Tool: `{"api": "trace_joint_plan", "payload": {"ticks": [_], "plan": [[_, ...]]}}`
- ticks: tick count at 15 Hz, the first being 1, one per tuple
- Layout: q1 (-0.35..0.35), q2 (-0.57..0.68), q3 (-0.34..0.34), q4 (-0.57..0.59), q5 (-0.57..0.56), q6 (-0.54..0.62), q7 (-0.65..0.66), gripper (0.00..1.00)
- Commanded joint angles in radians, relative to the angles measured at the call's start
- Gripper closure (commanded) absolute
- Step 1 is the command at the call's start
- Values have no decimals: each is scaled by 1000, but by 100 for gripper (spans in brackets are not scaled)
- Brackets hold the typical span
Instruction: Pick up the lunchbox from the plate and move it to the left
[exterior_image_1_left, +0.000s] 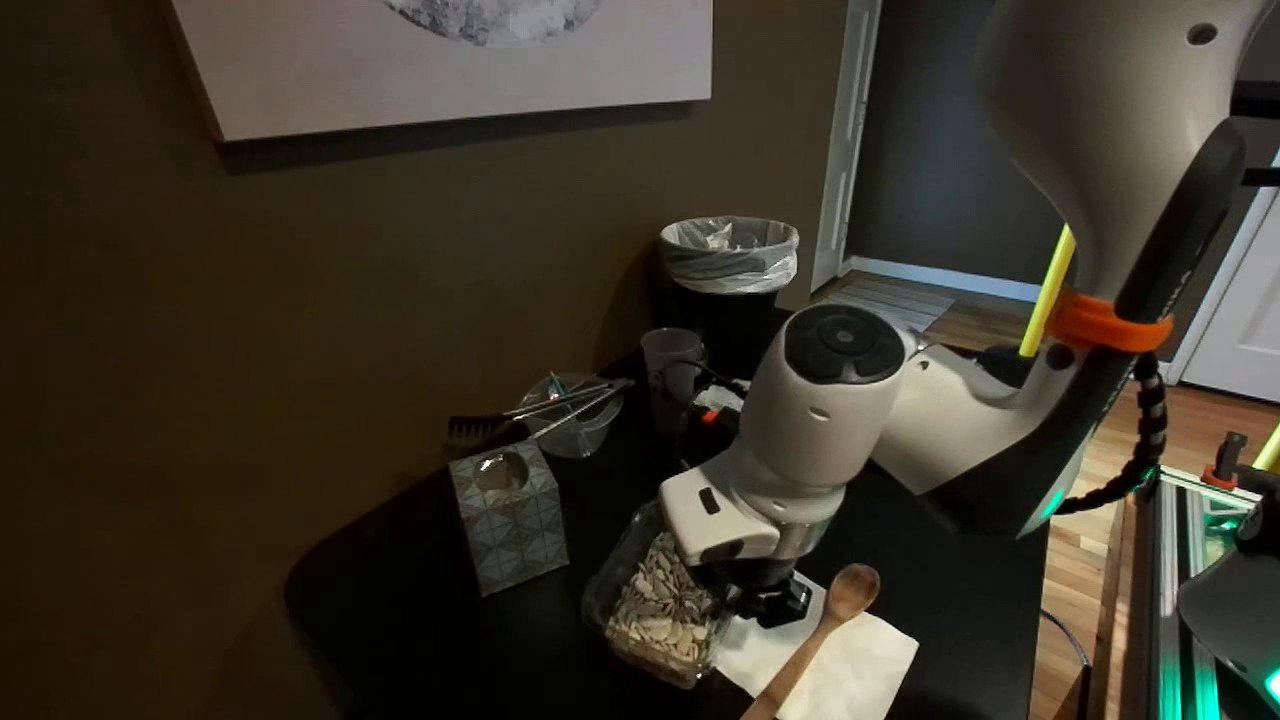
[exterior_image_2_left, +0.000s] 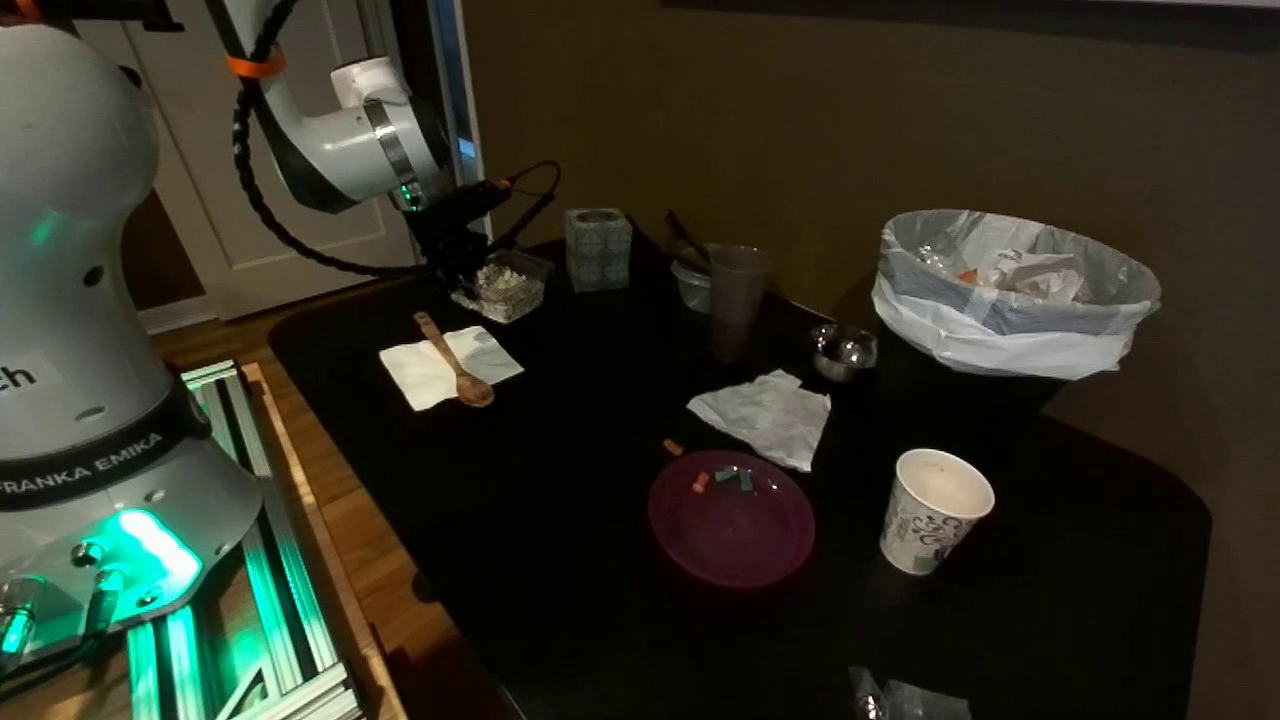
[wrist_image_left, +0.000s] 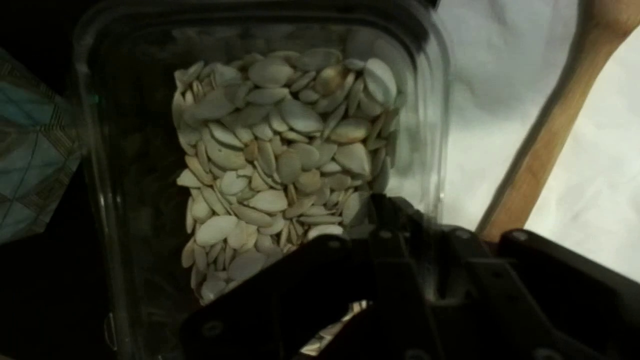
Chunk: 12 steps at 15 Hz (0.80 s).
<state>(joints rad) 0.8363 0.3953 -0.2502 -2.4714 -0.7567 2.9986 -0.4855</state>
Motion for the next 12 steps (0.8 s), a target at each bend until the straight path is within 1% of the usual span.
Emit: {"api": "trace_joint_plan", "payload": {"ticks": [1,3,4,5,6,7,8,9,12], "plan": [[-206,71,258,156,59,-177,-61,99],[-305,116,371,241,118,-273,-103,99],[-352,134,413,274,139,-290,-124,99],[-400,153,454,298,158,-283,-155,99],[-448,167,483,300,147,-217,-201,99],[-395,117,451,260,96,-266,-107,94],[-424,134,469,278,105,-253,-138,94],[-443,146,478,289,110,-243,-157,99],[-401,140,431,292,71,-227,-22,99]]}}
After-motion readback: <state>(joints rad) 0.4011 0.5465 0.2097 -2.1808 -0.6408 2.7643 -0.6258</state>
